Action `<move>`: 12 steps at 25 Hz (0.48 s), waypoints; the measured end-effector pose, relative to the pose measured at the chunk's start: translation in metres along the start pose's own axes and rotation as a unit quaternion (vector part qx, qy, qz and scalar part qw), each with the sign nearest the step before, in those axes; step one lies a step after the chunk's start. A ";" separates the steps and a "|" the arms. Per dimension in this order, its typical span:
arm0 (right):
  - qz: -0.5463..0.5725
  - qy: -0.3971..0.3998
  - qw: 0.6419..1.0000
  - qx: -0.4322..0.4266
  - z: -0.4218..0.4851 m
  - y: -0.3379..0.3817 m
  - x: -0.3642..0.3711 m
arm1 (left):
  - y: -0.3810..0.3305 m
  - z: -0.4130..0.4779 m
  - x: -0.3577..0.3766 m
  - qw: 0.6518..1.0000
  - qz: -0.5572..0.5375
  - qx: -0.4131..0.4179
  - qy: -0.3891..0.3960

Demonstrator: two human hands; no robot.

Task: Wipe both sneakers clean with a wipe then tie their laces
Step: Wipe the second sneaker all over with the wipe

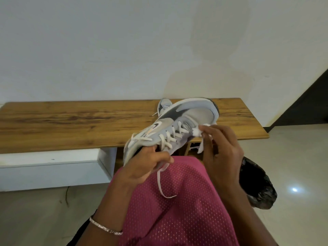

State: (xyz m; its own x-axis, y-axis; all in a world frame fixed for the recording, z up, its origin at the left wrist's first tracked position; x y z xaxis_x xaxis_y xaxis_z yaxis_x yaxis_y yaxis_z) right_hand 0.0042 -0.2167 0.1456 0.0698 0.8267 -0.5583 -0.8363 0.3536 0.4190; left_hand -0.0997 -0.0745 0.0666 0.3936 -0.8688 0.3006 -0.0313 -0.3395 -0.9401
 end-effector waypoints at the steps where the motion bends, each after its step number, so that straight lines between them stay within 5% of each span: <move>1: 0.010 0.004 1.000 0.003 -0.005 0.006 0.006 | -0.002 0.000 -0.002 0.996 -0.083 0.014 0.005; 5: 0.057 0.022 0.998 -0.013 -0.010 0.036 0.021 | -0.009 -0.002 -0.003 0.958 -0.286 0.016 0.010; 12: 0.070 0.044 0.992 -0.093 -0.025 0.067 0.034 | -0.027 -0.003 0.012 0.884 -0.457 0.036 0.094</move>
State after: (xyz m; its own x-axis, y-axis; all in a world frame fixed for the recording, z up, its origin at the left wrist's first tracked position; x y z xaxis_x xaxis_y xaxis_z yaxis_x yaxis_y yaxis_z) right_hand -0.0630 -0.1760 0.1373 -0.0948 0.8179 -0.5675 -0.9207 0.1448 0.3624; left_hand -0.0963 -0.0769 0.0963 0.0643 -0.2903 0.9548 0.2809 -0.9128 -0.2964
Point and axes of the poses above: each hand's wrist, its own z-axis towards the middle knuckle, its own x-axis out of the palm, y = z × x, the point moved 9 cm from there along z, towards the middle knuckle, and after that the axes turned 7 degrees about -z, right-handed, at the moved point
